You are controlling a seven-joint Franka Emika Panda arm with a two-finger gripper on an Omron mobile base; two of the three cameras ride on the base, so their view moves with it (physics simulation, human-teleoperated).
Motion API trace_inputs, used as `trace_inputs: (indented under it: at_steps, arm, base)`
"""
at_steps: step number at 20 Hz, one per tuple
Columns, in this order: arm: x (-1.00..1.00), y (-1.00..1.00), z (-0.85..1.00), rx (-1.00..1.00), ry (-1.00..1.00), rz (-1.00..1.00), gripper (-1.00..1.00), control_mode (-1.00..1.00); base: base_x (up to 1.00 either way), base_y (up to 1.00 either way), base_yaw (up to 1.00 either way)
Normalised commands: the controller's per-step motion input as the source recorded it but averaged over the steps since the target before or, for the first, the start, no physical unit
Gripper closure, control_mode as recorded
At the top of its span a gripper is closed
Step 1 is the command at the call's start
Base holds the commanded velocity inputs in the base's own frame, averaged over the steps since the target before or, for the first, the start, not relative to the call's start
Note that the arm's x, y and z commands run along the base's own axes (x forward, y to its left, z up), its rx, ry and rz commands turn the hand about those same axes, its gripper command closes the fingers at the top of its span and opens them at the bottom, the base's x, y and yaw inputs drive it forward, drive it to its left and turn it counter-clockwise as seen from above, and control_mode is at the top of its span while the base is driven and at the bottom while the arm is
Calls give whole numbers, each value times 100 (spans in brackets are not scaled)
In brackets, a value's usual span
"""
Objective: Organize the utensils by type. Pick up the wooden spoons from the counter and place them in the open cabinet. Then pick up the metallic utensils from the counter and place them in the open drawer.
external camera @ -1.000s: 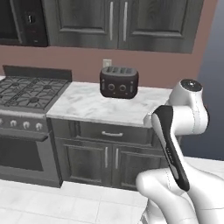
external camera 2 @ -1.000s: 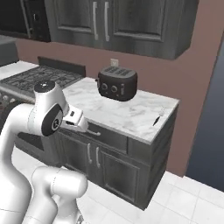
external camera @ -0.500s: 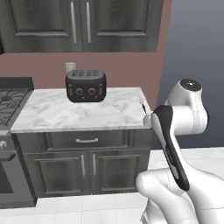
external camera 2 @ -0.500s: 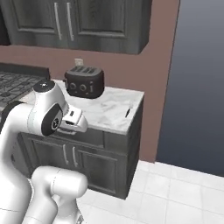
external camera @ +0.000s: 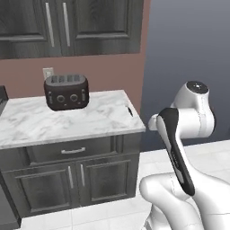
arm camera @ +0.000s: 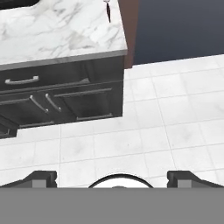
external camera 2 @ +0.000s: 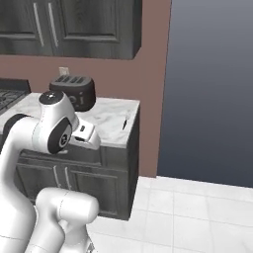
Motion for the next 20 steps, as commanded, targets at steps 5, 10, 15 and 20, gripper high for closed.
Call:
trace_inputs:
  at_steps: [5, 10, 15, 20]
  arm:
    - [0, 0, 0, 0, 0, 0, -100, 100]
    - [0, 0, 0, 0, 0, 0, -100, 100]
    - [0, 0, 0, 0, 0, 0, -100, 100]
    - [0, 0, 0, 0, 0, 0, -100, 100]
  base:
    - [9, 0, 0]
    - [87, 0, 0]
    - [100, 0, 0]
    - [68, 2, 0]
